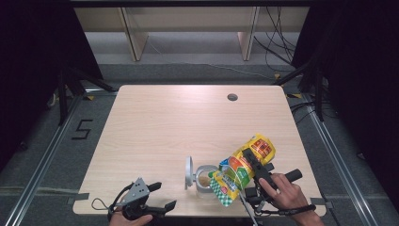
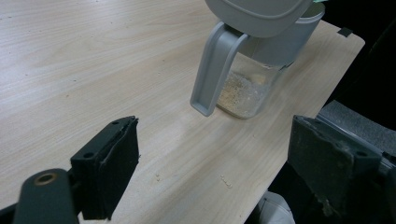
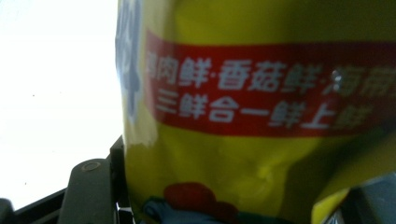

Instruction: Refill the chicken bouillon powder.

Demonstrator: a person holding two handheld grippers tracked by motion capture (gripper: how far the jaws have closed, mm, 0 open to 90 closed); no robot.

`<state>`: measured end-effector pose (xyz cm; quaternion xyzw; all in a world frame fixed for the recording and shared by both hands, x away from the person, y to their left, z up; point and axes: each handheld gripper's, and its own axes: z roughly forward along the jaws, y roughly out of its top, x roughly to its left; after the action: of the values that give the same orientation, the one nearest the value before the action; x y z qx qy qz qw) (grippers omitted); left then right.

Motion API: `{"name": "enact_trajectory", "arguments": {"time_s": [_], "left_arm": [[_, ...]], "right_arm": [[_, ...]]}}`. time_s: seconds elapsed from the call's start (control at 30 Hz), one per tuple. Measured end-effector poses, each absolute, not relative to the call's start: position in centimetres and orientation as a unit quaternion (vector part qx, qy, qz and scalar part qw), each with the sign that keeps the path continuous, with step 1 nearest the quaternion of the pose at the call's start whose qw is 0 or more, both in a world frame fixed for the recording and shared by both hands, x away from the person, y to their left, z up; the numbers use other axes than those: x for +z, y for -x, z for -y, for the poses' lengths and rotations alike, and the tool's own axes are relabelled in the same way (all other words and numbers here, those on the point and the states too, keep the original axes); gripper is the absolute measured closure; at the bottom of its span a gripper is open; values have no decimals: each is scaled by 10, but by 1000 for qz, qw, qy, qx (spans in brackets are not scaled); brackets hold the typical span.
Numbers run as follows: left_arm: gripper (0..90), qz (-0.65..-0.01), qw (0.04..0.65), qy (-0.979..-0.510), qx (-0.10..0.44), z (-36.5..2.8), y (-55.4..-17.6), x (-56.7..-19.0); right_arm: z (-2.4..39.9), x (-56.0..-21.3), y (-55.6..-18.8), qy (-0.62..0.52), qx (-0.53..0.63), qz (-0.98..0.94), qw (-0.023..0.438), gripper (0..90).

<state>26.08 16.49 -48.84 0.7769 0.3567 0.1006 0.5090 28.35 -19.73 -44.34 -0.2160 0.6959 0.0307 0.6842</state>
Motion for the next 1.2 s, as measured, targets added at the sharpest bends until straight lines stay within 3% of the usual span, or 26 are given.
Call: {"name": "enact_trajectory", "arguments": {"time_s": [1.2], "left_arm": [[160,-348,504,-784,102,-167,-262,-489]], "right_arm": [[198,-445,-284,226,30,-687,690,365]]}}
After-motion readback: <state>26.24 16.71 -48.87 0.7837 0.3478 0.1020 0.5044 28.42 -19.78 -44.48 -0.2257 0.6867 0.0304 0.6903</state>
